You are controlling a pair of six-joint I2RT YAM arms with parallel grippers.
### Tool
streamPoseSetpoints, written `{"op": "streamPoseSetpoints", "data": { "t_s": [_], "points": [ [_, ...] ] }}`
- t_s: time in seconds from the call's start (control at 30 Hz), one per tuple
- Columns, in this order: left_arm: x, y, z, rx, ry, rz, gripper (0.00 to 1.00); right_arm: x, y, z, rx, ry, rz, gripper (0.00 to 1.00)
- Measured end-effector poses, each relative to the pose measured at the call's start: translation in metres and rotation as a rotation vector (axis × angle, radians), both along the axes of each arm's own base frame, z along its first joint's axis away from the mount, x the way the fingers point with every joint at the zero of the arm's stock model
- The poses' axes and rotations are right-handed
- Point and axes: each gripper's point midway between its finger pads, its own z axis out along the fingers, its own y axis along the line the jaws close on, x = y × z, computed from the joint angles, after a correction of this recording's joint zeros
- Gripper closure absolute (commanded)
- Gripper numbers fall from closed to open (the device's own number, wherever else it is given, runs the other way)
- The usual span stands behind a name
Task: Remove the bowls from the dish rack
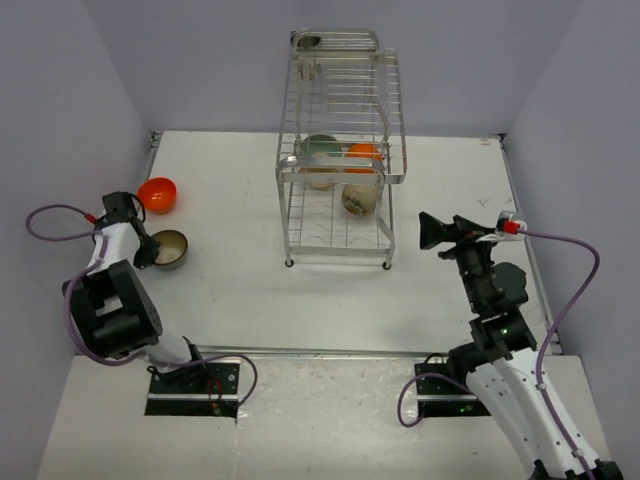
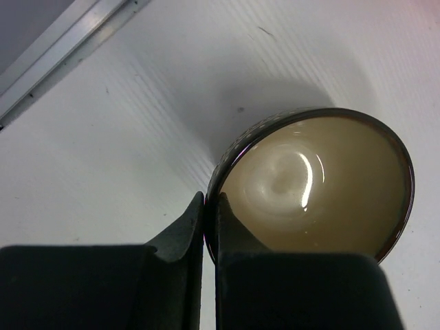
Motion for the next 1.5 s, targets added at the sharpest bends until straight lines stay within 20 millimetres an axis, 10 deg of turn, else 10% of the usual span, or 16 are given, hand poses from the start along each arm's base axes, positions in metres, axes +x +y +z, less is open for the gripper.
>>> {"op": "streamPoseSetpoints", "data": {
  "t_s": [1.0, 1.5],
  "points": [
    [0.028, 0.055, -0.003, -0.062, -0.034, 0.105, 1.00, -0.003, -0.001, 0.003, 0.006, -0.018, 0.000, 0.01],
    [0.025, 0.063, 0.001, -0.046, -0.026, 0.116, 0.69, 0.000, 0.001, -0.003, 0.001, -0.003, 0.006, 0.01]
  ]
}}
